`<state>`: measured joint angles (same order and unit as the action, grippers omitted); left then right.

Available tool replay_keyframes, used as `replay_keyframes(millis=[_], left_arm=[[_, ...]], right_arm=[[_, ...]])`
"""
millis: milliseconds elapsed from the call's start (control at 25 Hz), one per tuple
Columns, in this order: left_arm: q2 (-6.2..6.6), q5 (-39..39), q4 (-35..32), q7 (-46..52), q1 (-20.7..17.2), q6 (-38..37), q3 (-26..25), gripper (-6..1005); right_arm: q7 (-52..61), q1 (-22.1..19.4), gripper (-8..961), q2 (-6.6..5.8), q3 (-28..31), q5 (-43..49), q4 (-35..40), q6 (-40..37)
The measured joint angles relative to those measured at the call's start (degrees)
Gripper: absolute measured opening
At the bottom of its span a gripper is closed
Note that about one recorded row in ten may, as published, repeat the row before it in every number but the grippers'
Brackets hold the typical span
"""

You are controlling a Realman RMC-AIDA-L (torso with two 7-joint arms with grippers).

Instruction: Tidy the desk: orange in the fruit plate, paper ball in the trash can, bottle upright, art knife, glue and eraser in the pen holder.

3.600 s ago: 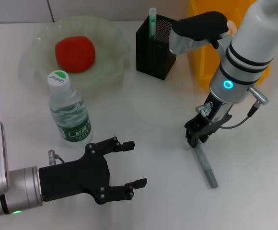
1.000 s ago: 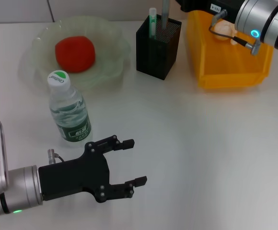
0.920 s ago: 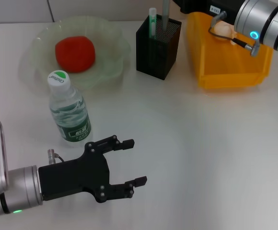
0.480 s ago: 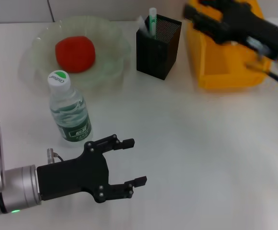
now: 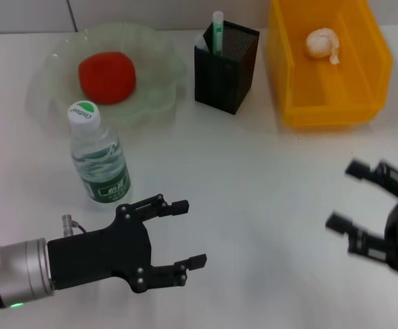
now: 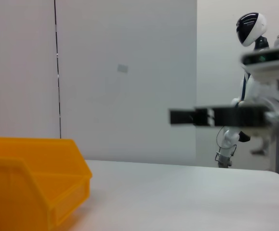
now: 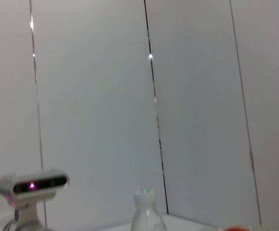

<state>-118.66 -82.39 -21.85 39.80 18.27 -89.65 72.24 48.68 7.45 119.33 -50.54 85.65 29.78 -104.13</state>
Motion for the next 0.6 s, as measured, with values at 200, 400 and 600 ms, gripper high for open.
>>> replay_keyframes(millis=[200,400,600], left_arm=[[0.12,-0.2,-0.3,1.4,-0.4,-0.6,0.0,813],[0.19,-0.3,-0.3,1.7,-0.4,-0.7,0.0,813],[0.19,-0.3,-0.3,1.9,-0.6,-0.7,0.1,813]], right_arm=[[-9.0,-0.1,827,-0.01,0.6,3.3,-7.5,1.6],[-10.0,0.3,827,0.06,0.6,3.8,-8.7,3.2],[-10.1,0.8,827,-0.03,0.4,6.0,-8.7,3.3]])
